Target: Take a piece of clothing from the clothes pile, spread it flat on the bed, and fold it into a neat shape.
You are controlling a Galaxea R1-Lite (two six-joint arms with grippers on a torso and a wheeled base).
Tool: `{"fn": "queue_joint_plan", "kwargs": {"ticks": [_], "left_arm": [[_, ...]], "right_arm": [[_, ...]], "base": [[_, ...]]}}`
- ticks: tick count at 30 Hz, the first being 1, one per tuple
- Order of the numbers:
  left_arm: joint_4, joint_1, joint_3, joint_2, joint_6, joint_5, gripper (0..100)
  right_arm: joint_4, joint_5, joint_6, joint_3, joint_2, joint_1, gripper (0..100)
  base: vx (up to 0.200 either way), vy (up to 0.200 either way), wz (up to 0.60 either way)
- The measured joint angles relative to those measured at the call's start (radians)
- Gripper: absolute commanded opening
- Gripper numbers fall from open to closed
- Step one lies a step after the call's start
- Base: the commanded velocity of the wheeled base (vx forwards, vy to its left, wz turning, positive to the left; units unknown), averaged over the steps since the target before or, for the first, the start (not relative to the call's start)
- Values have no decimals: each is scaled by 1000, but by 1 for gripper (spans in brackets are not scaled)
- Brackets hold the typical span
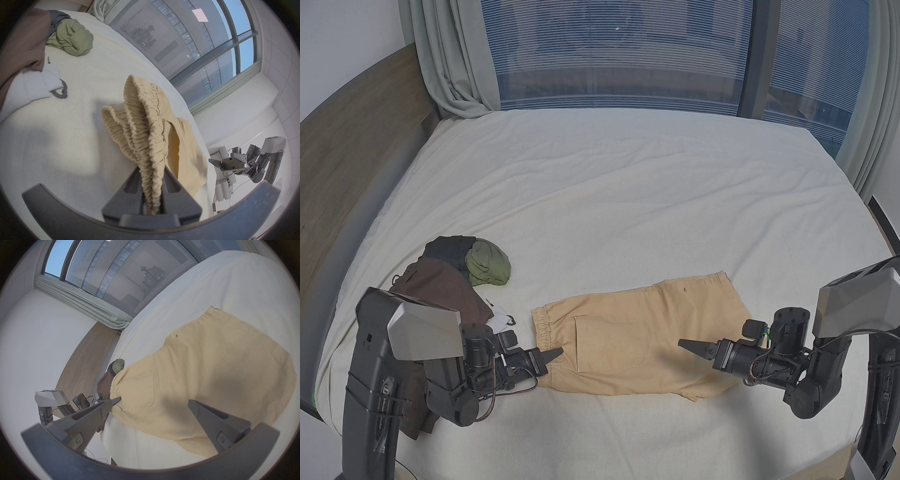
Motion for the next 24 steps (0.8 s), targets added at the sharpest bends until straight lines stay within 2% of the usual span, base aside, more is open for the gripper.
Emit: {"fn": "queue_joint_plan", "kwargs": {"ticks": [9,20,24], "left_arm": [[-2,54,92,-93,-11,-52,0],[-3,77,120,-137,-11,-54,0],[-3,94,135,-153,-11,-84,0]], "right_arm": [[0,-1,0,-16,23,-3,100],[0,-1,1,-16,30,2,100],[0,-1,1,-15,32,6,100]], "base": [[0,0,0],[0,0,0],[0,0,0]]}}
